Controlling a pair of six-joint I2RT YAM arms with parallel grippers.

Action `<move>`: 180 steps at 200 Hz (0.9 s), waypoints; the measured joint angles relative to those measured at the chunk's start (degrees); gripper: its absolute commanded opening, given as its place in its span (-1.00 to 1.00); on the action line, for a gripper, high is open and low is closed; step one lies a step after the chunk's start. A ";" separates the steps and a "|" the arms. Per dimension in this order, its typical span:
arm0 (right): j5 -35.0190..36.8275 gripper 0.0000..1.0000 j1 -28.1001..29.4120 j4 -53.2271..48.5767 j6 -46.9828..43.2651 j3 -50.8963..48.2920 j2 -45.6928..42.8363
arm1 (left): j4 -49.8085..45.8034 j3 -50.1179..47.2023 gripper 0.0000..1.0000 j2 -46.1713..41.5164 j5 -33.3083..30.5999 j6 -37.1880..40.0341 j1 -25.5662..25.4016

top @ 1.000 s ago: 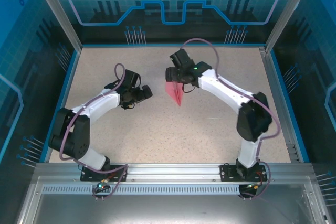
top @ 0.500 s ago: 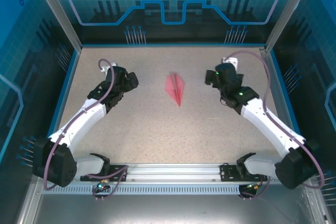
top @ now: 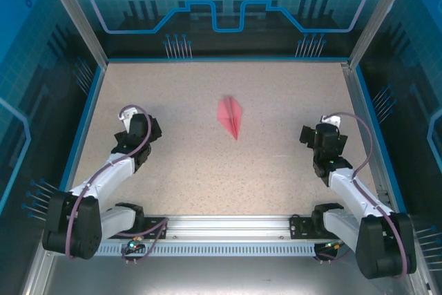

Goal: Fold a paper plane with a square sheet of paper (pick it up from the middle)

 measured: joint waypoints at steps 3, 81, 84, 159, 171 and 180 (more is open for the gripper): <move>-0.24 0.99 0.00 0.66 -0.33 -0.31 0.15 | 0.79 -0.28 0.97 0.00 0.44 0.28 0.31; -6.32 0.99 0.00 20.48 -6.64 -1.03 13.44 | 22.82 -8.11 0.97 6.45 17.53 8.07 7.78; -6.58 0.99 0.00 21.16 -6.88 -1.03 13.92 | 23.78 -8.20 0.97 6.60 17.99 8.24 7.87; -11.69 0.99 0.00 33.11 -9.49 -0.96 23.65 | 39.19 -9.16 0.97 12.20 28.76 13.44 8.59; -12.46 0.99 0.00 34.12 -9.86 -0.96 23.74 | 41.05 -9.20 0.97 13.92 29.29 13.79 8.61; -12.85 0.99 0.00 34.84 -10.08 -0.96 23.76 | 42.01 -9.20 0.97 15.17 29.62 13.88 8.66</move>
